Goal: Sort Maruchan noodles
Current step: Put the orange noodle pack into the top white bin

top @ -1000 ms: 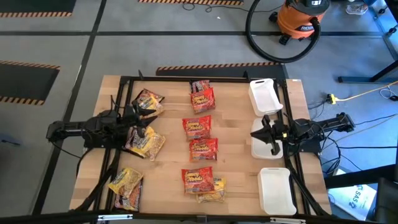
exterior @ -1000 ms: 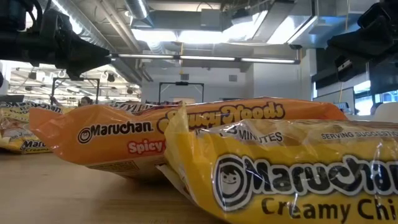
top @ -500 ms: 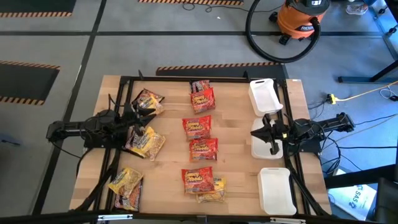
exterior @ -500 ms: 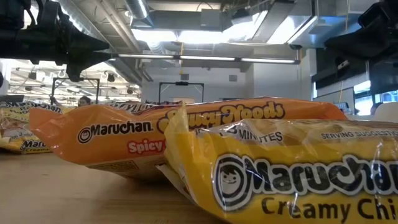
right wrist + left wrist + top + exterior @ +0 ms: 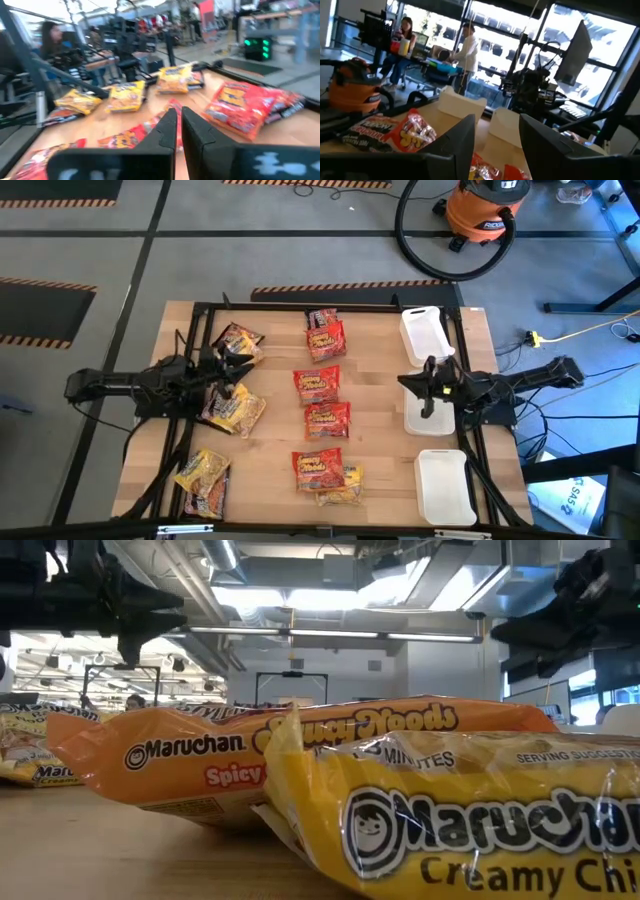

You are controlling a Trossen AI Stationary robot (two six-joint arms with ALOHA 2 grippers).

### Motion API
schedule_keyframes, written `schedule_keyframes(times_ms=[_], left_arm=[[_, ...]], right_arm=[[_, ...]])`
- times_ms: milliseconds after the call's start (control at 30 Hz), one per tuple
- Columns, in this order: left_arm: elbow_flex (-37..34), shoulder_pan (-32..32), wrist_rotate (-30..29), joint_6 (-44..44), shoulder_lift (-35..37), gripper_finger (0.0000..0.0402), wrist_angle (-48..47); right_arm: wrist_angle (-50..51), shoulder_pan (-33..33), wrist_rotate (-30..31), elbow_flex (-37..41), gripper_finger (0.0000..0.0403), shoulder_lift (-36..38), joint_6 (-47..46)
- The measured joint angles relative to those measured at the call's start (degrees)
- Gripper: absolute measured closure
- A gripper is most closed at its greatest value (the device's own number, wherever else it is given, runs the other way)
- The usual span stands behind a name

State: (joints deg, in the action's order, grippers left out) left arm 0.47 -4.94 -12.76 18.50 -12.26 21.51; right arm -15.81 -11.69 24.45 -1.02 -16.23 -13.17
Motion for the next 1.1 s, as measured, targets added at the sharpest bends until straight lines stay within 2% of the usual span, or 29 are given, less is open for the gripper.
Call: schedule_keyframes(times_ms=[367, 500, 767, 900, 1100], left_arm=[[0.0, 0.0, -0.4, -3.9, -8.1, 0.0255, 7.1], [0.0, 0.0, -3.3, -5.6, -9.6, 0.0255, 7.9], [0.0, -1.3, -5.3, -10.4, -10.0, 0.0255, 9.6], [0.0, -2.8, -5.2, -11.6, -10.0, 0.0255, 11.5], [0.0, -4.4, -2.4, -11.3, -10.7, 0.0255, 12.6]], right_arm=[[-5.0, 11.6, -1.6, -7.4, 0.0393, -18.4, 0.5], [-7.6, 16.8, -1.6, -9.1, 0.0393, -25.4, 3.0], [-8.6, 25.0, -7.8, -15.8, 0.039, -39.0, 3.5], [-11.3, 25.7, -9.9, -19.7, 0.0352, -46.2, 3.0], [-11.2, 25.6, -17.4, -26.4, 0.0244, -56.0, 5.9]])
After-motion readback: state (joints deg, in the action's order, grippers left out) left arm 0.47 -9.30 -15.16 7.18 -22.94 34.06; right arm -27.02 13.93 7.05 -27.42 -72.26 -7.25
